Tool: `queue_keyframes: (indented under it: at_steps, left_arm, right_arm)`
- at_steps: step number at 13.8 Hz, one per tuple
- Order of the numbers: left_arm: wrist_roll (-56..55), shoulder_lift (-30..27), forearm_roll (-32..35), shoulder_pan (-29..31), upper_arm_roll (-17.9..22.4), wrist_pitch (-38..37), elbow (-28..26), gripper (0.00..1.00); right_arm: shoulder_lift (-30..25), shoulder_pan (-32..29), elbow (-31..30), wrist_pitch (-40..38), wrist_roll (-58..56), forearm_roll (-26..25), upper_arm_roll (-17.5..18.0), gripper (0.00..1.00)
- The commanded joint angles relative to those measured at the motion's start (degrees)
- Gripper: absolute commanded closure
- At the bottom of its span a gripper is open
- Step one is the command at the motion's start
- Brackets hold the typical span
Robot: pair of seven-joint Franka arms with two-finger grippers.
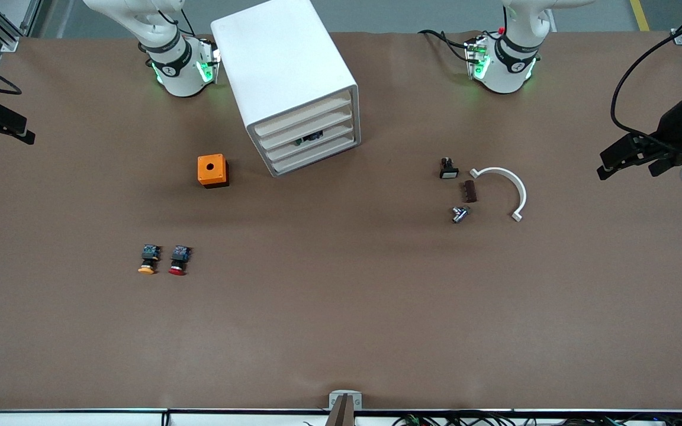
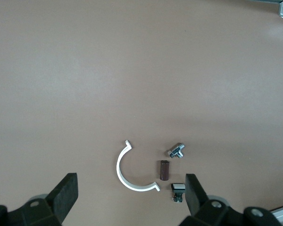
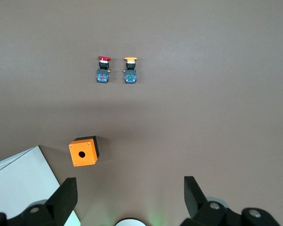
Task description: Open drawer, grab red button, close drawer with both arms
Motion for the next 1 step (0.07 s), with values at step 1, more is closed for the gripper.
queue_keyframes:
  at_steps: [1]
  left_arm:
    - [-0.21, -0.47, 0.76, 0.09, -0.44, -1.01, 0.43, 0.00]
  right_arm:
    - [-2.64, -0.20, -2.82, 1.78, -0.70, -0.63, 0.23, 0.00]
